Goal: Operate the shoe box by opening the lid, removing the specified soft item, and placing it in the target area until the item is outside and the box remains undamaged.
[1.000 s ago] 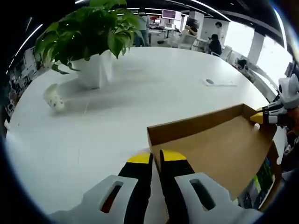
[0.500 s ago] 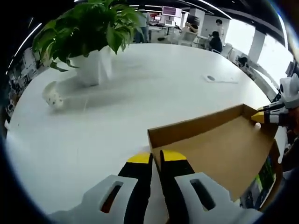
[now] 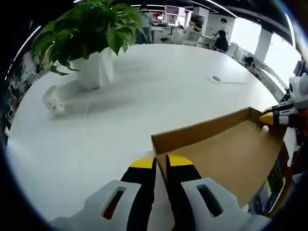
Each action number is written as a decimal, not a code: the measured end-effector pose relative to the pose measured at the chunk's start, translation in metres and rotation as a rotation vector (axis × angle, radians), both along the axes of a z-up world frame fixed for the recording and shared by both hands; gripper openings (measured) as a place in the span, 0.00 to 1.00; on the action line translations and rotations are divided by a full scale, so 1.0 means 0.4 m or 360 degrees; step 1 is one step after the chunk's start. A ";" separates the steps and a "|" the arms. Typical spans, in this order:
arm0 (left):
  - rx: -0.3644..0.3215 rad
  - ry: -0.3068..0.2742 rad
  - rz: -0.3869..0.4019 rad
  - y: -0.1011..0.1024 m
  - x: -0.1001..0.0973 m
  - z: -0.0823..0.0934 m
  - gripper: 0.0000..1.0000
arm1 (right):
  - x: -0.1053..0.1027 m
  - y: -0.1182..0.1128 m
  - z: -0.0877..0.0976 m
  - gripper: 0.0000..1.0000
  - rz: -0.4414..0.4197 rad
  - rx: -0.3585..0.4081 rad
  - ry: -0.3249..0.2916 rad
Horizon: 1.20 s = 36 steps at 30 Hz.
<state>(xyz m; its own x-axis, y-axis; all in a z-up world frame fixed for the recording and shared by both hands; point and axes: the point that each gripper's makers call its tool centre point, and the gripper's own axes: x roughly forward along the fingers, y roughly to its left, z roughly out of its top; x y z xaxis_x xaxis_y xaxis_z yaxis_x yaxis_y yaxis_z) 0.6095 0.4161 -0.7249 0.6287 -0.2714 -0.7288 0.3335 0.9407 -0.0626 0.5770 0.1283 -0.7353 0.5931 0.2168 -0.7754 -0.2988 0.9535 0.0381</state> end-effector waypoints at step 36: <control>0.0035 -0.0091 -0.0055 0.007 0.007 0.021 0.32 | -0.032 -0.004 0.057 0.15 0.0042 0.0005 -0.0118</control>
<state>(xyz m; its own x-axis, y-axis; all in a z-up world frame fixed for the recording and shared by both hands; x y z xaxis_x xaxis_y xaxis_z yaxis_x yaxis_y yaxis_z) 0.6123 0.4189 -0.7166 0.6600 -0.2779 -0.6979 0.3682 0.9295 -0.0220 0.5642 0.1266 -0.7127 0.6428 0.2356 -0.7289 -0.3258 0.9452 0.0181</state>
